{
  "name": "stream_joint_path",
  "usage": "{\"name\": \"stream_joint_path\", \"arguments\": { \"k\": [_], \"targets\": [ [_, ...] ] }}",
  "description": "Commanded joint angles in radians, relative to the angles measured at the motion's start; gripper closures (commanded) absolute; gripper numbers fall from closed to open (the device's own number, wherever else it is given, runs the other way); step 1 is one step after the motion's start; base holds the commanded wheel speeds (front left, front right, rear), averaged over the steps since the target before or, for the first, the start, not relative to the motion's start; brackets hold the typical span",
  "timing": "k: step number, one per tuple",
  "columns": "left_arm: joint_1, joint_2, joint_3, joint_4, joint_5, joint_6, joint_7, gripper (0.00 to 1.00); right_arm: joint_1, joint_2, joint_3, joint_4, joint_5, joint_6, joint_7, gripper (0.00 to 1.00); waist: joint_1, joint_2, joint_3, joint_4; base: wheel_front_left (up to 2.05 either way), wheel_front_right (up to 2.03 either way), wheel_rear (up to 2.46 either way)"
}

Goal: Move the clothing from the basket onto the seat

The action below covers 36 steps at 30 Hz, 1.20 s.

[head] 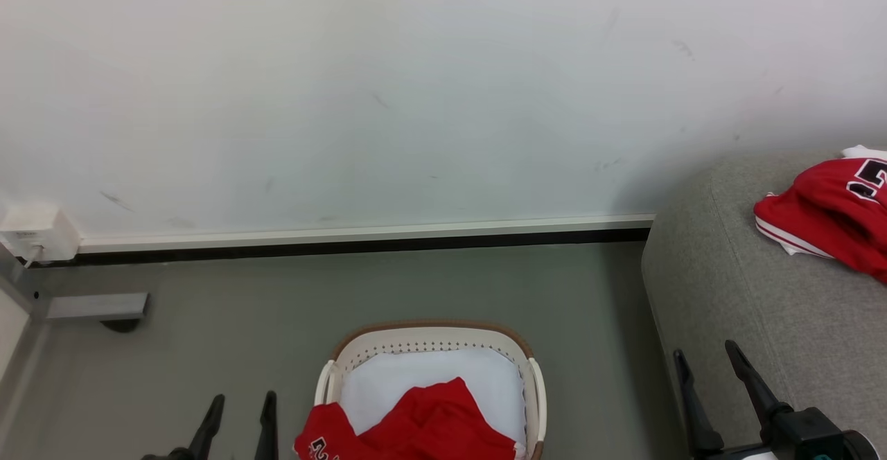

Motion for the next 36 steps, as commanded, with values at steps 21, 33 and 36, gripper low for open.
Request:
{"name": "stream_joint_path", "arguments": {
  "k": [21, 33, 36],
  "targets": [
    [-0.149, 0.009, -0.145, 0.218, 0.091, -0.021, 0.005, 0.00, -0.070, -0.002, -0.002, -0.029, 0.000, -0.003, 0.000, 0.00, 0.0000, 0.0000, 0.111, -0.047, 0.00, 0.00, 0.00],
    [-0.432, 0.029, -0.275, 0.565, 0.153, -0.019, 0.207, 0.00, -0.179, -0.001, 0.007, -0.092, 0.018, -0.003, 0.000, 0.00, 0.0000, 0.0000, 0.325, -0.121, 0.00, 0.00, 0.00],
    [-0.495, 0.037, -0.278, 0.642, 0.158, -0.014, 0.233, 0.00, -0.204, -0.001, 0.008, -0.110, 0.021, -0.003, 0.001, 0.00, 0.0000, 0.0000, 0.382, -0.137, 0.00, 0.00, 0.00]
  ]
}}
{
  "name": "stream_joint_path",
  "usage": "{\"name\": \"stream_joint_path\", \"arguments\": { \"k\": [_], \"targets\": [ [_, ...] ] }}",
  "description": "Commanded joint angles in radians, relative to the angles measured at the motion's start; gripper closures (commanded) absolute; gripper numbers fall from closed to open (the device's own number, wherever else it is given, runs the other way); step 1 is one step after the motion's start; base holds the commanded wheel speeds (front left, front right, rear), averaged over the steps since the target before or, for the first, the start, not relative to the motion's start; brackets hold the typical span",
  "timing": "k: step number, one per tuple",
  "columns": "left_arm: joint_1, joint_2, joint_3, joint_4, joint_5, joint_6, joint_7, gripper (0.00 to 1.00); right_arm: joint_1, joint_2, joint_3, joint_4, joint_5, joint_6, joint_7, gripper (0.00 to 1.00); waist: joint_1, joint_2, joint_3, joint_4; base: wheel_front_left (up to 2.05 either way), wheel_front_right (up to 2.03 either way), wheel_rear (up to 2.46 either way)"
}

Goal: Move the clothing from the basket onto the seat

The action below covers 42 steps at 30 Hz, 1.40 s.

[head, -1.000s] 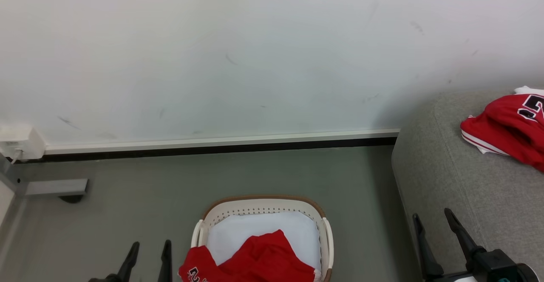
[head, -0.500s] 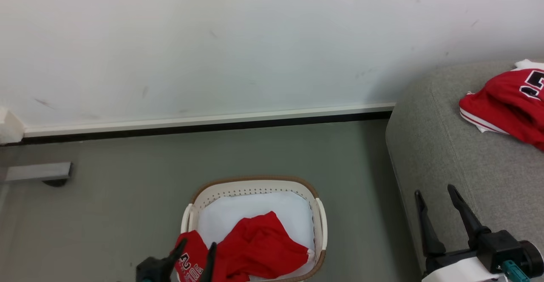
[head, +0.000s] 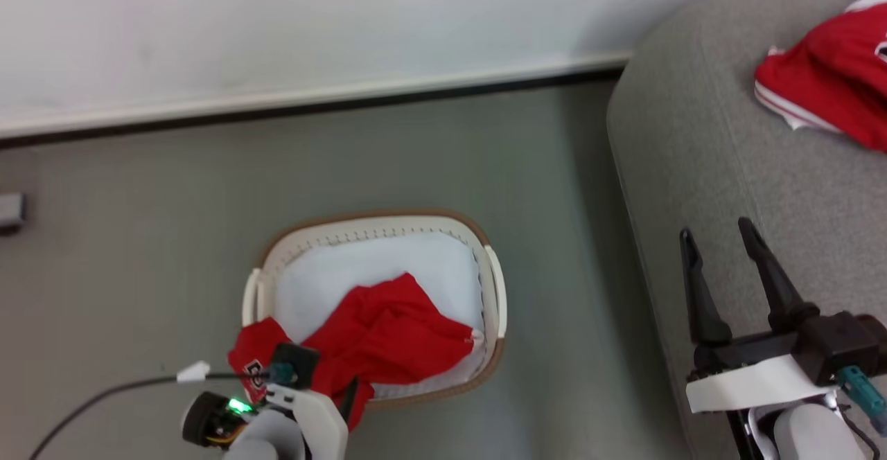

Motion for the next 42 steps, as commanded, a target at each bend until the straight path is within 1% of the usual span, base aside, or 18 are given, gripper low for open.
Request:
{"name": "stream_joint_path", "arguments": {
  "k": [1, 6, 9, 17, 18, 19, 24, 29, 34, 37, 38, 39, 40, 41, 42],
  "targets": [
    [-0.034, 0.014, 0.004, 0.035, 0.004, 0.006, 0.011, 0.00, -0.023, -0.001, -0.001, -0.013, 0.007, -0.003, 0.001, 0.00, -0.0002, -0.0001, 0.077, -0.035, 0.00, 0.00, 0.00],
    [-0.108, 0.036, 0.010, 0.156, -0.008, 0.013, 0.041, 0.00, -0.053, -0.001, 0.005, -0.034, 0.024, -0.003, 0.001, 0.00, -0.0002, -0.0001, 0.147, -0.063, 0.00, 0.00, 0.00],
    [-0.145, 0.046, 0.017, 0.212, -0.016, 0.030, 0.032, 0.00, -0.061, -0.001, 0.011, -0.044, 0.037, -0.003, 0.001, 0.00, -0.0002, -0.0001, 0.175, -0.076, 0.00, 0.00, 0.00],
    [-0.221, 0.067, 0.032, 0.317, -0.037, 0.049, 0.007, 0.00, -0.077, -0.001, 0.017, -0.056, 0.065, -0.003, 0.001, 0.00, -0.0002, -0.0001, 0.224, -0.099, 0.00, 0.00, 0.00],
    [-0.221, 0.067, 0.032, 0.317, -0.037, 0.049, 0.007, 0.00, -0.077, -0.001, 0.017, -0.056, 0.065, -0.003, 0.001, 0.00, -0.0002, -0.0001, 0.224, -0.099, 0.00, 0.00, 0.00],
    [-0.236, 0.075, 0.028, 0.334, -0.033, 0.060, 0.004, 0.00, -0.078, -0.001, 0.018, -0.059, 0.066, -0.003, 0.001, 0.00, -0.0002, -0.0001, 0.233, -0.102, 0.00, 0.00, 0.00],
    [-0.261, 0.084, 0.025, 0.362, -0.038, 0.069, -0.002, 0.00, -0.088, -0.001, 0.017, -0.065, 0.069, -0.003, 0.001, 0.00, -0.0002, -0.0001, 0.254, -0.110, 0.00, 0.00, 0.00],
    [-0.285, 0.091, 0.014, 0.384, -0.044, 0.057, 0.003, 0.00, -0.095, -0.001, 0.019, -0.064, 0.079, -0.003, 0.001, 0.00, -0.0002, -0.0001, 0.274, -0.118, 0.00, 0.00, 0.00],
    [-0.304, 0.098, 0.002, 0.397, -0.040, 0.058, 0.011, 0.00, -0.096, -0.001, 0.025, -0.064, 0.091, -0.003, 0.001, 0.00, -0.0002, -0.0001, 0.294, -0.126, 0.00, 0.00, 0.00],
    [-0.315, 0.101, -0.006, 0.404, -0.043, 0.052, 0.025, 0.00, -0.099, -0.001, 0.027, -0.068, 0.096, -0.003, 0.001, 0.00, -0.0002, -0.0001, 0.306, -0.130, 0.00, 0.00, 0.00],
    [-0.318, 0.101, -0.009, 0.406, -0.042, 0.050, 0.027, 0.11, -0.100, -0.001, 0.026, -0.069, 0.097, -0.003, 0.001, 0.00, -0.0002, -0.0001, 0.309, -0.130, 0.00, 0.00, 0.00],
    [-0.321, 0.101, -0.013, 0.408, -0.043, 0.047, 0.032, 0.41, -0.100, -0.001, 0.026, -0.069, 0.099, -0.003, 0.001, 0.00, -0.0002, -0.0001, 0.312, -0.131, 0.00, 0.00, 0.00],
    [-0.323, 0.100, -0.016, 0.410, -0.044, 0.044, 0.033, 0.59, -0.100, -0.001, 0.025, -0.070, 0.099, -0.003, 0.001, 0.00, -0.0002, -0.0001, 0.315, -0.131, 0.00, 0.00, 0.00],
    [-0.326, 0.099, -0.017, 0.411, -0.046, 0.043, 0.033, 0.68, -0.100, -0.001, 0.026, -0.070, 0.099, -0.003, 0.001, 0.00, -0.0002, -0.0001, 0.317, -0.131, 0.00, 0.00, 0.00],
    [-0.329, 0.098, -0.018, 0.412, -0.049, 0.039, 0.035, 0.79, -0.101, -0.001, 0.026, -0.069, 0.101, -0.003, 0.001, 0.00, -0.0002, -0.0001, 0.319, -0.133, 0.00, 0.00, 0.00]
  ]
}}
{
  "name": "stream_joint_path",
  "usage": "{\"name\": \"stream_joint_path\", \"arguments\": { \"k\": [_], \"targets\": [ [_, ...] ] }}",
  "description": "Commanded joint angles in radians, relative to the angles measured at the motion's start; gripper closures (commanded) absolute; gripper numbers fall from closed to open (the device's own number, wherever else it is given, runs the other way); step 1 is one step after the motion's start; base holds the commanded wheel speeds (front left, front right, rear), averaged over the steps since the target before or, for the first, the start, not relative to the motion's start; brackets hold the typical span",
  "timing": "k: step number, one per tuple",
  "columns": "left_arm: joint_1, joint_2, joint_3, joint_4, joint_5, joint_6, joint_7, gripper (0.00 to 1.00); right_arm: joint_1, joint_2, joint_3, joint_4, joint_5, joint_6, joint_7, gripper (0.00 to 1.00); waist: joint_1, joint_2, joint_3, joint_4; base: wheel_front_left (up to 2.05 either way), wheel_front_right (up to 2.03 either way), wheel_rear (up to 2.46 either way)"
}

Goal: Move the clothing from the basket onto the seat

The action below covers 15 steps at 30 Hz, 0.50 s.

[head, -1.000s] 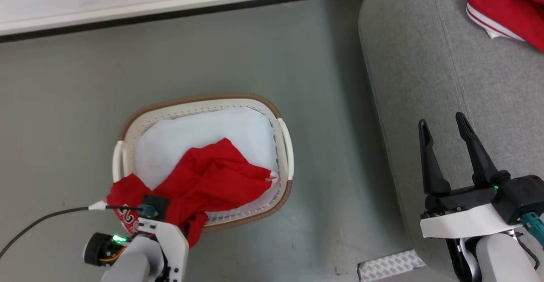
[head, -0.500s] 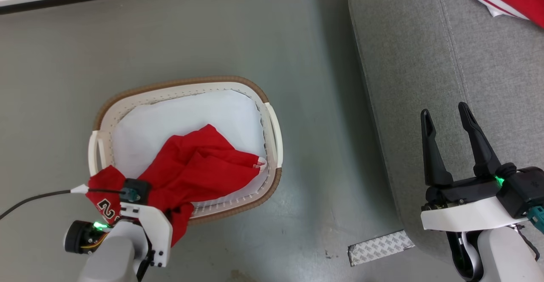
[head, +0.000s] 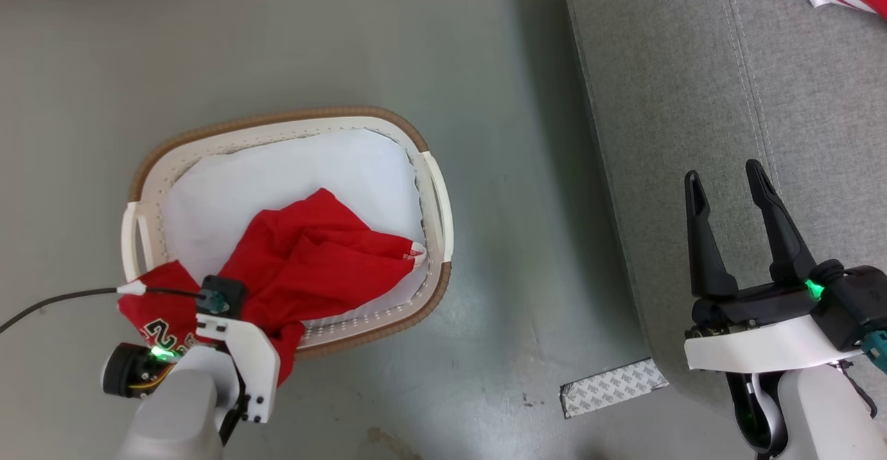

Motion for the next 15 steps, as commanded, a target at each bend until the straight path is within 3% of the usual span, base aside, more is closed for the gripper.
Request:
{"name": "stream_joint_path", "arguments": {
  "k": [1, 2, 8, 15],
  "targets": [
    [-0.010, 0.005, -0.004, 0.006, -0.005, -0.004, 0.005, 0.93, -0.010, -0.001, -0.002, -0.004, 0.008, -0.003, 0.001, 0.00, -0.0001, 0.0000, 0.003, -0.001, 0.00, 0.00, 0.00],
    [-0.011, 0.005, -0.006, 0.007, -0.006, -0.007, 0.007, 1.00, -0.012, -0.001, -0.005, -0.004, 0.011, -0.003, 0.001, 0.00, -0.0001, 0.0000, 0.004, -0.002, 0.00, 0.00, 0.00],
    [-0.016, -0.003, -0.017, 0.009, -0.017, -0.017, -0.009, 1.00, -0.020, -0.001, -0.014, 0.005, 0.011, -0.003, 0.001, 0.00, -0.0001, 0.0000, -0.007, 0.001, 0.00, 0.00, 0.00],
    [-0.001, -0.018, -0.011, -0.004, -0.052, -0.026, -0.099, 1.00, 0.001, -0.002, -0.019, 0.023, -0.001, -0.003, 0.001, 0.00, -0.0001, 0.0000, -0.077, 0.017, 0.00, 0.00, 0.00]
  ]
}}
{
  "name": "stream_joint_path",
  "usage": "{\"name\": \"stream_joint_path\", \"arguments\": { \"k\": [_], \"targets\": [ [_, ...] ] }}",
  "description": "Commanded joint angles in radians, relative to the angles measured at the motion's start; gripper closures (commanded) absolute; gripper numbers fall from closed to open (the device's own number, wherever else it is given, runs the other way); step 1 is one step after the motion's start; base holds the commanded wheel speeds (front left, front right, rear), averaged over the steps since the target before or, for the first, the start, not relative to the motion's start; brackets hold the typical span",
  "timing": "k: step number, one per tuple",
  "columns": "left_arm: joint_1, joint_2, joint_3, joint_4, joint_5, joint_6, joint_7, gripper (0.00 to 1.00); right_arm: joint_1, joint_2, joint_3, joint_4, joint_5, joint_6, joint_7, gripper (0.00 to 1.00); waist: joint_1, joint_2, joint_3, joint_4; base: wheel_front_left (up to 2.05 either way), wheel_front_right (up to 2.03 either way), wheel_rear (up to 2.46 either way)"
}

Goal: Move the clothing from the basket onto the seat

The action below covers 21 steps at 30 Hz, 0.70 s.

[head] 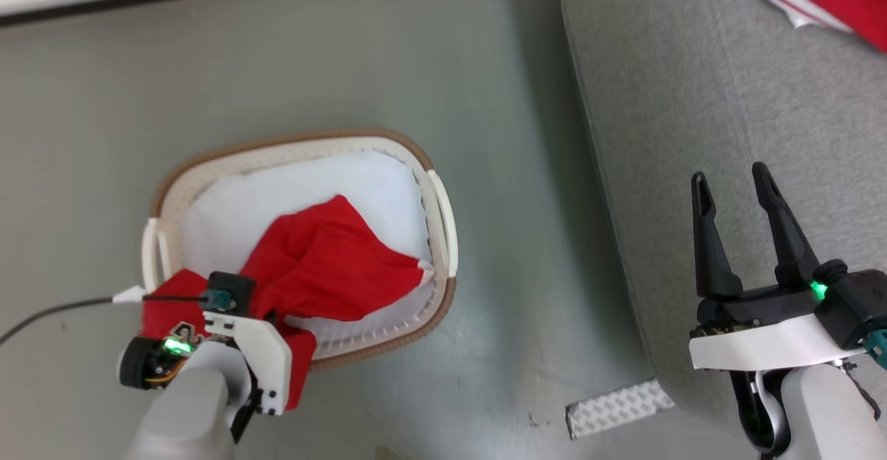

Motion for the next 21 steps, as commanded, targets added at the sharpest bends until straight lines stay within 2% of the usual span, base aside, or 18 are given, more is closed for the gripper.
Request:
{"name": "stream_joint_path", "arguments": {
  "k": [1, 11, 18, 21],
  "targets": [
    [0.013, -0.003, 0.006, -0.006, -0.025, -0.006, -0.025, 1.00, 0.007, -0.002, -0.002, 0.007, -0.001, -0.003, 0.001, 0.00, 0.0000, 0.0000, -0.036, 0.009, 0.00, 0.00, 0.00],
    [0.084, -0.037, -0.006, -0.088, -0.085, -0.024, -0.135, 1.00, 0.066, -0.002, -0.011, 0.038, -0.007, -0.003, 0.001, 0.00, 0.0000, 0.0000, -0.211, 0.057, 0.00, 0.00, 0.00],
    [0.155, -0.046, -0.005, -0.268, -0.120, -0.022, -0.163, 1.00, 0.112, -0.002, -0.014, 0.062, -0.023, -0.003, 0.001, 0.00, 0.0000, 0.0000, -0.339, 0.104, 0.00, 0.00, 0.00],
    [0.203, -0.048, 0.008, -0.379, -0.137, -0.005, -0.168, 1.00, 0.132, -0.002, -0.010, 0.072, -0.029, -0.003, 0.001, 0.00, 0.0000, 0.0000, -0.392, 0.120, 0.00, 0.00, 0.00]
  ]
}}
